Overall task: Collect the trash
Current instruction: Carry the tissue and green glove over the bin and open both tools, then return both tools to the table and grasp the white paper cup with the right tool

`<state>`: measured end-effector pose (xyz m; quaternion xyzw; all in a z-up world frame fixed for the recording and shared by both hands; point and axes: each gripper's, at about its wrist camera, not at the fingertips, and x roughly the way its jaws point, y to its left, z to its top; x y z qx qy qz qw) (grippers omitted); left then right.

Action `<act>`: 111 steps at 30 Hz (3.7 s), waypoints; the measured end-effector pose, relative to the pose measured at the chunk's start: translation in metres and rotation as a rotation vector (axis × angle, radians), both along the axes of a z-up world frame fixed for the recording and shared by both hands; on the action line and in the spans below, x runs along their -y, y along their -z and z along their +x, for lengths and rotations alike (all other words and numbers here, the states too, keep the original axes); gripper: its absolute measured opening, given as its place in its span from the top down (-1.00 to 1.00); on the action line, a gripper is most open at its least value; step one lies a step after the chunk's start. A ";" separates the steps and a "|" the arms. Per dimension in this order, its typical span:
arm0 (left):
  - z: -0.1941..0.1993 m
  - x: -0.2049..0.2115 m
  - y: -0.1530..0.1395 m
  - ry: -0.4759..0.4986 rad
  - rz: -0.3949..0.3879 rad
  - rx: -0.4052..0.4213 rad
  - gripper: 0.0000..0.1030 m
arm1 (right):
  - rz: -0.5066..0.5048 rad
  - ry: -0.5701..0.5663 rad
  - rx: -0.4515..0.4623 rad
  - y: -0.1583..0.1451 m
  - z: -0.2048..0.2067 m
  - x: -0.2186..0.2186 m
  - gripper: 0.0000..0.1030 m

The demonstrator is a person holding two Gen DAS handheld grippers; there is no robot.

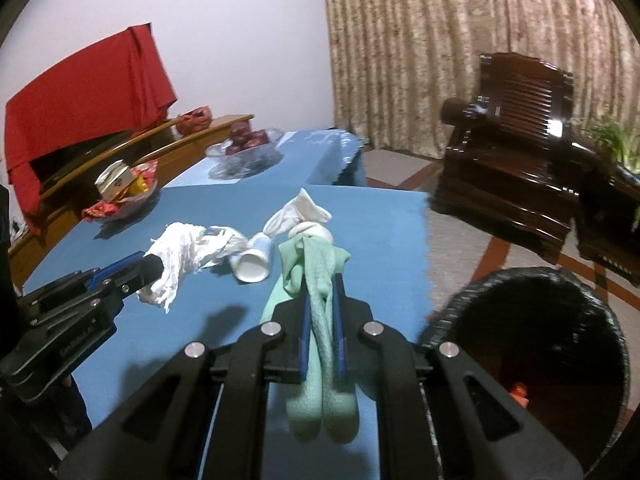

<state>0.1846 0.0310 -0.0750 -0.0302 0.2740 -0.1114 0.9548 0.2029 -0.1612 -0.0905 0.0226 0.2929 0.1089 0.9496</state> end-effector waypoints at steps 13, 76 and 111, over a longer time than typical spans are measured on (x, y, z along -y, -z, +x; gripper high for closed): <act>0.004 0.090 -0.003 0.166 -0.016 0.003 0.68 | -0.030 0.168 -0.006 0.004 -0.029 0.093 0.82; 0.011 0.004 0.015 -0.036 0.007 -0.004 -0.88 | -0.031 0.224 0.018 0.024 -0.015 0.091 -0.90; 0.089 -0.146 0.067 -0.245 0.011 -0.044 -0.85 | -0.063 -0.076 -0.107 0.097 0.143 -0.114 -0.90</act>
